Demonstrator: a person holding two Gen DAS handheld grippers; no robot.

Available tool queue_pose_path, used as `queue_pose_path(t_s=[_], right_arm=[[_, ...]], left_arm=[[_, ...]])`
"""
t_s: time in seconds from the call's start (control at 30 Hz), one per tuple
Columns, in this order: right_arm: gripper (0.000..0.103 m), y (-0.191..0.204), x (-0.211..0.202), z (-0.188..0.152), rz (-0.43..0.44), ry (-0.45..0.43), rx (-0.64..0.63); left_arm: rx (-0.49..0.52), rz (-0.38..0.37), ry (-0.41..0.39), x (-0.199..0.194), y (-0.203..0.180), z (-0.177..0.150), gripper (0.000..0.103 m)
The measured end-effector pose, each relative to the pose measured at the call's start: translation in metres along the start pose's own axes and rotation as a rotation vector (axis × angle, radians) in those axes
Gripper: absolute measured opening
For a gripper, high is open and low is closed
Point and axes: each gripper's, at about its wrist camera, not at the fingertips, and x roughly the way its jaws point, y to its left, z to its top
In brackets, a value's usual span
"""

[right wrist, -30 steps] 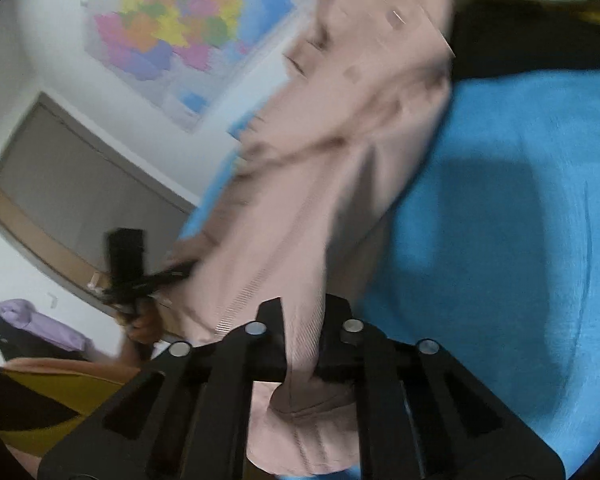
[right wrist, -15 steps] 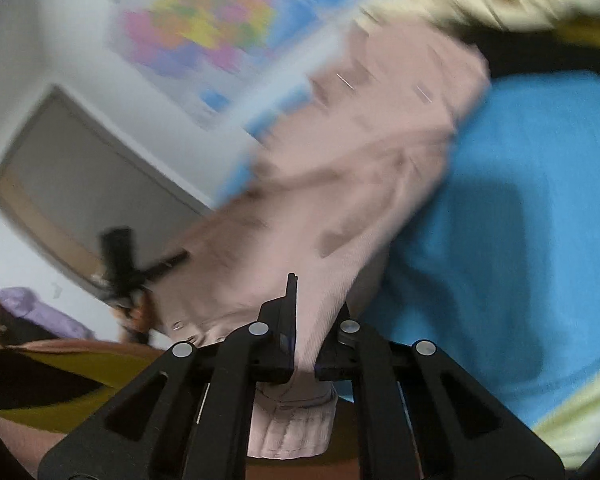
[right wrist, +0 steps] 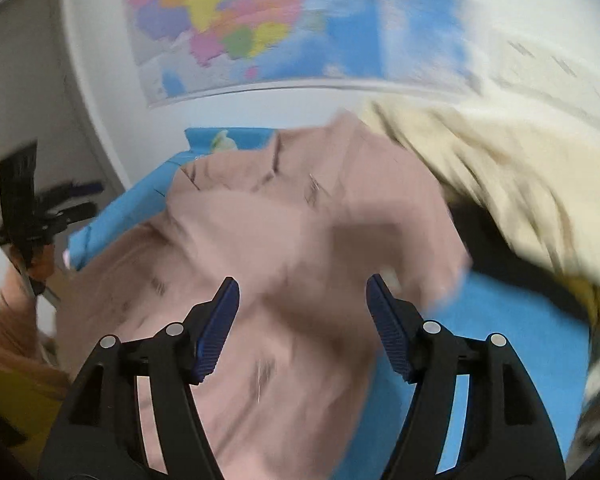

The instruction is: Fold large clothes

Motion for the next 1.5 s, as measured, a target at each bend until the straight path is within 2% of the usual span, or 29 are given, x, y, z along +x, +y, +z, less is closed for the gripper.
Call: queue_pose_path(t_s=[0.03,0.1,0.17,0.23,0.4,0.5,0.57,0.6,0.63,0.67,0.73,1.0,1.03,1.07,1.13,1.23,1.27,1.3,1.43,1.5], right_arm=[[0.065,0.004,0.017,0.012,-0.03,0.008,-0.042],[0.062,0.017,0.057,0.04,-0.028,0.045,-0.132],[0.06,0.025,0.092,0.058,-0.047,0.084,-0.202],[0.055,0.031,0.123,0.074,-0.069,0.119,-0.261],[0.054,0.028,0.179,0.086,-0.08,0.231,-0.351],[0.047,0.024,0.198,0.081,-0.112,0.291,-0.397],[0.038,0.021,0.202,0.077,-0.124,0.314,-0.418],[0.023,0.02,0.203,0.075,-0.133,0.32,-0.431],[0.016,0.02,0.204,0.074,-0.139,0.334,-0.448],[0.015,0.019,0.204,0.074,-0.14,0.34,-0.453],[0.007,0.021,0.201,0.074,-0.139,0.343,-0.472],[0.003,0.032,0.169,0.099,-0.147,0.221,-0.478],[0.002,0.033,0.168,0.103,-0.149,0.212,-0.478],[0.002,0.033,0.166,0.108,-0.159,0.198,-0.478],[0.002,0.036,0.167,0.117,-0.166,0.18,-0.48],[0.0,0.039,0.171,0.128,-0.191,0.151,-0.482],[0.0,0.038,0.174,0.131,-0.236,0.119,-0.487],[0.0,0.032,0.179,0.136,-0.252,0.118,-0.469],[0.001,-0.001,0.192,0.145,-0.194,0.151,-0.287],[0.005,-0.009,0.181,0.141,-0.153,0.139,-0.249]], left_arm=[[0.019,-0.006,0.01,0.013,-0.002,0.009,0.071],[0.08,0.022,0.018,0.046,-0.009,0.029,0.069],[0.122,0.036,0.038,0.074,-0.011,0.042,0.062],[0.113,0.024,0.073,0.099,-0.006,0.054,0.06],[0.102,0.022,0.127,0.143,0.012,0.069,0.058],[0.1,0.029,0.15,0.157,0.018,0.071,0.057],[0.099,0.03,0.159,0.163,0.023,0.072,0.057],[0.099,0.022,0.164,0.167,0.024,0.073,0.057],[0.097,0.022,0.168,0.17,0.025,0.073,0.057],[0.097,0.023,0.172,0.173,0.025,0.073,0.057],[0.104,0.024,0.178,0.177,0.025,0.073,0.057],[0.2,-0.007,0.19,0.184,0.01,0.073,0.059],[0.197,-0.013,0.199,0.188,0.009,0.075,0.058],[0.193,0.0,0.204,0.192,0.009,0.078,0.05],[0.172,0.03,0.211,0.198,0.012,0.085,0.043],[0.124,0.046,0.212,0.206,0.02,0.095,0.043],[0.115,0.063,0.214,0.209,0.022,0.097,0.043],[0.106,0.078,0.221,0.214,0.025,0.098,0.043],[0.075,0.114,0.275,0.233,0.033,0.092,0.043],[0.058,0.106,0.284,0.234,0.039,0.088,0.051]])
